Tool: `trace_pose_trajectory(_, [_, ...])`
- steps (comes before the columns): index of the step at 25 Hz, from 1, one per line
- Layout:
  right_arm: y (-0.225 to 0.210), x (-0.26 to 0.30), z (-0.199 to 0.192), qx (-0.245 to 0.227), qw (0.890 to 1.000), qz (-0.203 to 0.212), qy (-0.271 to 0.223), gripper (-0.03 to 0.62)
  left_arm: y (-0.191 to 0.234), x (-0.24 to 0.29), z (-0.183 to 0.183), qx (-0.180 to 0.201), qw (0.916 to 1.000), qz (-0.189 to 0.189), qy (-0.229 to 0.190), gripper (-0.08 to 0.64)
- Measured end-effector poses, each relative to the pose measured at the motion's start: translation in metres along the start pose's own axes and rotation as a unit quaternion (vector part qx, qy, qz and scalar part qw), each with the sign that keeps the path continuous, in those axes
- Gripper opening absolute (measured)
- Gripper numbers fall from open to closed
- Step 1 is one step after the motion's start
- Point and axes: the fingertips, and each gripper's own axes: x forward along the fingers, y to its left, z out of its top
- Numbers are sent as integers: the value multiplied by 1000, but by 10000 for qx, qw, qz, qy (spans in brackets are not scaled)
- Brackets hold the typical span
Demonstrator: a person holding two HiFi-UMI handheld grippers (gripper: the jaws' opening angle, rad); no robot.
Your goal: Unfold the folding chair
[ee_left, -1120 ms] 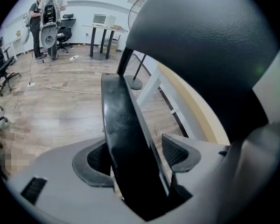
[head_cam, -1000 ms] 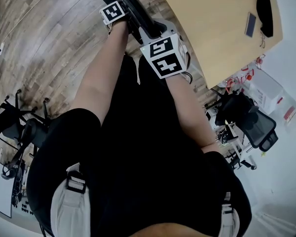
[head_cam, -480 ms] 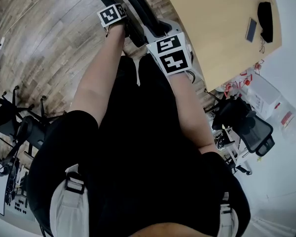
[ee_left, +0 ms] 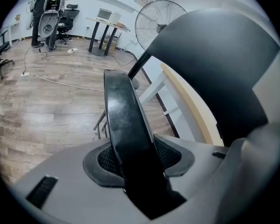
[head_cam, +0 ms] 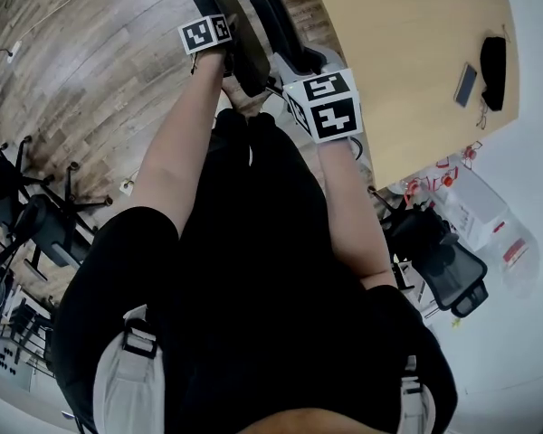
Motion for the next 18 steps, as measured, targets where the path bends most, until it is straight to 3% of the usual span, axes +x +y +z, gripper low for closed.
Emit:
trace_pose_trajectory(7, [26,3,3,-201,9987,433,-187,124,15,-11,-2,-12,9998,-101,-188,190])
trace_pose_trajectory(18, [39,15,0,-97,9997,212,-115,124,74,-33,-16,-267,9992,-296,-68,193])
